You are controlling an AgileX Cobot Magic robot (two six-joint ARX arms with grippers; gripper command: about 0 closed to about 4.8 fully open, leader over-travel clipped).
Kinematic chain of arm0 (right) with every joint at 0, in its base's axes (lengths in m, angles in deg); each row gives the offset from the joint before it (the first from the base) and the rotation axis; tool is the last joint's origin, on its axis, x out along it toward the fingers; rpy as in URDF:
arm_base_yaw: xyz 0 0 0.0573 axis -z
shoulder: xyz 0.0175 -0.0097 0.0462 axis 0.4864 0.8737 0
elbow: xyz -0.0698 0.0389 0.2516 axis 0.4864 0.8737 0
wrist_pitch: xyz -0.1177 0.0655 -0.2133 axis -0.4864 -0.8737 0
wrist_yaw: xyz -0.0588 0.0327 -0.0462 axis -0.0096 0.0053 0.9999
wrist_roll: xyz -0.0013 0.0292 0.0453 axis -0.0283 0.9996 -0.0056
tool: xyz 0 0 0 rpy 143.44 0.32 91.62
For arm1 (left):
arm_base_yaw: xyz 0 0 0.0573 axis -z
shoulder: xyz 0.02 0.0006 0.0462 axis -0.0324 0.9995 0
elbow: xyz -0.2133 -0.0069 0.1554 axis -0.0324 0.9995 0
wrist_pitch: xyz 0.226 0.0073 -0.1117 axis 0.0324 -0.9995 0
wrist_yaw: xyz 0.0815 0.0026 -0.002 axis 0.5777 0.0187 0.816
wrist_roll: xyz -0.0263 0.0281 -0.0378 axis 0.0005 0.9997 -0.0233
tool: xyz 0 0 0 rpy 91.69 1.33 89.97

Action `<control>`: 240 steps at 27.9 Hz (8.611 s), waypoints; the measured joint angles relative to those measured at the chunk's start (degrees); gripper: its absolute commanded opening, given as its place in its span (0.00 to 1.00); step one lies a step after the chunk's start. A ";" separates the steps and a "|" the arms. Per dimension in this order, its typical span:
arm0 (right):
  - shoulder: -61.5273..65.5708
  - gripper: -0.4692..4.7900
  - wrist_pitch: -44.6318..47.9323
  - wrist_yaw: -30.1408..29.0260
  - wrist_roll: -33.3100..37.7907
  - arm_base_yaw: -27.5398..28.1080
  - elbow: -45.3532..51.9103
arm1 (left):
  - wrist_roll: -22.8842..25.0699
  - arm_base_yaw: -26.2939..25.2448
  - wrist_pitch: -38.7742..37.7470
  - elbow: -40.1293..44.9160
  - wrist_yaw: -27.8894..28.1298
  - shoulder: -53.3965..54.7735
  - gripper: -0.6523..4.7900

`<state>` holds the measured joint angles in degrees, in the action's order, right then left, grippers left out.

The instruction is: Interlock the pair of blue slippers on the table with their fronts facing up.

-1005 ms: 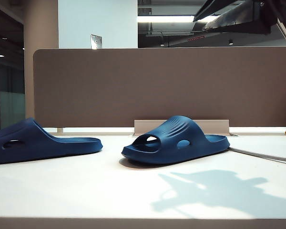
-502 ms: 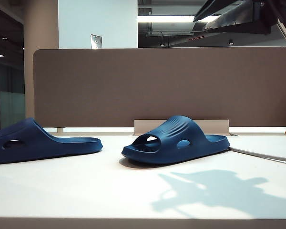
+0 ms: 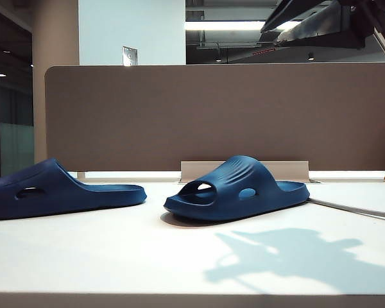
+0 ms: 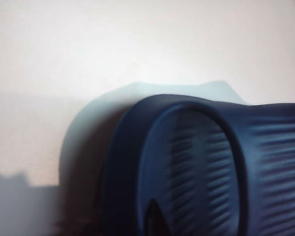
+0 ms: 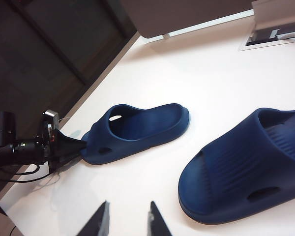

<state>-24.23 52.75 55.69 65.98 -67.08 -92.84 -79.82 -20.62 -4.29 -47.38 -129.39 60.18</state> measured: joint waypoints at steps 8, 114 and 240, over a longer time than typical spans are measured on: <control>1.68 0.29 -1.31 0.92 2.08 0.00 0.07 | -0.17 0.00 0.52 0.02 -3.72 0.02 0.11; 56.13 0.25 11.72 32.06 -79.84 -13.62 -18.86 | -4.66 3.61 4.96 0.07 -4.15 -3.45 0.11; 21.57 0.59 -27.89 -3.76 -5.20 4.26 -16.94 | -3.21 3.61 6.25 0.07 -2.69 -3.45 0.11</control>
<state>-2.65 24.86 51.94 60.78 -62.82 -109.78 -83.03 -17.02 1.96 -47.32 -132.07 56.73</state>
